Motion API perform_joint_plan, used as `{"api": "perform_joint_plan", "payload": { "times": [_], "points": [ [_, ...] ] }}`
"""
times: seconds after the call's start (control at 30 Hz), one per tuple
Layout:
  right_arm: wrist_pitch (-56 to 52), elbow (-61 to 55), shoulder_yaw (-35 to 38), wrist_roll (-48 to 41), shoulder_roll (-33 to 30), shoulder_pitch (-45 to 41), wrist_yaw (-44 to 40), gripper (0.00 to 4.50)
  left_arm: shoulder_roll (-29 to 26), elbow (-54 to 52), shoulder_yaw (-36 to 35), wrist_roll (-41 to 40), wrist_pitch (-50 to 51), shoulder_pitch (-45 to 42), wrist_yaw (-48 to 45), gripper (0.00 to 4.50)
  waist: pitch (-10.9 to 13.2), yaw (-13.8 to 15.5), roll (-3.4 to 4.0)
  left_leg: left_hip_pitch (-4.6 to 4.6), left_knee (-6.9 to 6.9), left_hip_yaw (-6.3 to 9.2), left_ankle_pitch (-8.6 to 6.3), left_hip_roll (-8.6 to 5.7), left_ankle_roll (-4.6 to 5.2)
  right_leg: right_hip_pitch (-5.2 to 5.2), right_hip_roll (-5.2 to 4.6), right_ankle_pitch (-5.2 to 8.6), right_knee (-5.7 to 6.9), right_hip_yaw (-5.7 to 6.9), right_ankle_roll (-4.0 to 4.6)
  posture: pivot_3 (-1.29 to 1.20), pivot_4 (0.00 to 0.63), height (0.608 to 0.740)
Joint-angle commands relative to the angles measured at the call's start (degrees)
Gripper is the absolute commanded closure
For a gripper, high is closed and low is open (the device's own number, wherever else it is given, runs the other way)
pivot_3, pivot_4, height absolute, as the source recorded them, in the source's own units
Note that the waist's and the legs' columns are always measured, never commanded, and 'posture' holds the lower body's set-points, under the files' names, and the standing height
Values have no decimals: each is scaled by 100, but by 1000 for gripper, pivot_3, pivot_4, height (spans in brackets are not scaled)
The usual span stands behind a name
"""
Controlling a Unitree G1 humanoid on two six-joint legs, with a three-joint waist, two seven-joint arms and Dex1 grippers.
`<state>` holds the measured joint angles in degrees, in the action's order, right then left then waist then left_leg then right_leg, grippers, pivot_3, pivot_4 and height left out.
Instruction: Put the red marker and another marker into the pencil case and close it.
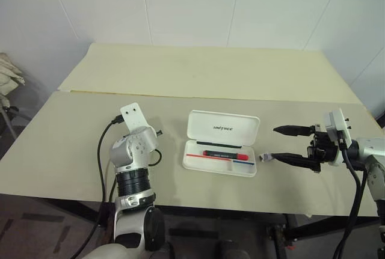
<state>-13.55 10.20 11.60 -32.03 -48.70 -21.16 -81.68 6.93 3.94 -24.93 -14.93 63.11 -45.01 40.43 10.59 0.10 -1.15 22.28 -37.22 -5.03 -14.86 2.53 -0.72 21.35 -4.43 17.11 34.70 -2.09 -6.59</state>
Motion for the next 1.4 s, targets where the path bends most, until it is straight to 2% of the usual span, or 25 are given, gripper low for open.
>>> {"api": "perform_joint_plan", "payload": {
  "times": [0.03, 0.2, 0.33, 0.5, 0.6, 0.67, 0.77, 0.9, 1.1, 1.17, 1.27, 1.4],
  "points": [
    [92, -136, 149, -52, -12, -79, 39, 0, 156, 575, 96, -22, -31, -85, -329, 3416, 0, 3, 0, 0, -1, -1, 2, -3, 3, -7, -4, -4, -13, 0, 6, 0, 150, 740],
    [94, -157, 147, -51, -6, -75, 76, 0, -20, 847, 271, 113, -118, -168, -625, 3416, 0, 7, 0, 2, 1, -6, 9, -6, 15, -34, -11, -39, -79, 4, 6, 0, 150, 740],
    [83, -189, 154, -56, -6, -59, 126, 0, -16, 800, 244, 159, -50, -251, -657, 3416, 0, 37, 0, 2, 1, -5, 15, -7, 16, -37, -14, -47, -84, 7, 10, 0, 150, 740],
    [55, -261, 196, -68, -26, 16, 186, 0, -62, 84, 513, 156, 126, -498, -825, 3416, 4, 60, -7, 12, 5, -5, 16, -7, 17, -26, -14, -47, -87, 6, 10, 0, 150, 740],
    [40, -287, 214, -78, -41, 41, 205, 0, -169, -314, 626, 76, 255, -802, -1124, 3416, 20, 57, -35, 86, 6, -2, 22, -5, 20, 44, -13, -65, -84, 8, 6, 0, 150, 740],
    [42, -280, 217, -77, -34, 27, 232, 0, -281, -515, 693, 0, 372, -953, -1389, 3416, 21, 55, -37, 123, 12, -12, 29, -3, 10, 90, -13, -118, -78, 4, -81, 0, 150, 740],
    [59, -259, 216, -62, -35, 4, 281, 0, -704, -859, 894, -155, 667, -1189, -2003, 3416, 20, 37, -33, 181, 23, -26, 42, 19, 7, 160, 9, -115, -62, 5, -78, 0, 150, 740],
    [65, -273, 242, -76, -47, 32, 309, 0, -1206, -800, 926, -279, 601, -1510, -2639, 3416, 20, 45, -33, 193, 51, -48, 44, 29, -4, 203, 23, -105, -59, 6, -71, 0, 150, 740],
    [88, -294, 269, -84, -41, 61, 347, 0, -2059, -558, 1634, -611, -352, -1867, -4706, 3416, 22, 65, -36, 195, 33, -61, 41, 29, -2, 207, 21, -104, -73, 5, -71, 0, 150, 740],
    [91, -332, 283, -96, -26, 88, 375, 0, -2347, -477, 1986, -835, -687, -1963, -5812, 3416, 22, 82, -36, 195, 24, -62, 40, 29, -1, 205, 21, -105, -70, 5, -71, 0, 150, 740],
    [95, -398, 308, -113, -15, 156, 407, 0, -2629, -449, 2244, -1191, -767, -2031, -6890, 3416, 21, 82, -35, 194, 22, -64, 38, 29, 1, 205, 19, -105, -65, 5, -71, 0, 150, 740],
    [109, -493, 380, -138, 1, 272, 499, 0, -3318, -883, 3244, -1513, -1013, -1821, -8912, 3416, 22, 19, -33, 194, 24, -65, 40, 30, 3, 215, 19, -100, -50, 0, -63, 0, 150, 740]
  ]
}}
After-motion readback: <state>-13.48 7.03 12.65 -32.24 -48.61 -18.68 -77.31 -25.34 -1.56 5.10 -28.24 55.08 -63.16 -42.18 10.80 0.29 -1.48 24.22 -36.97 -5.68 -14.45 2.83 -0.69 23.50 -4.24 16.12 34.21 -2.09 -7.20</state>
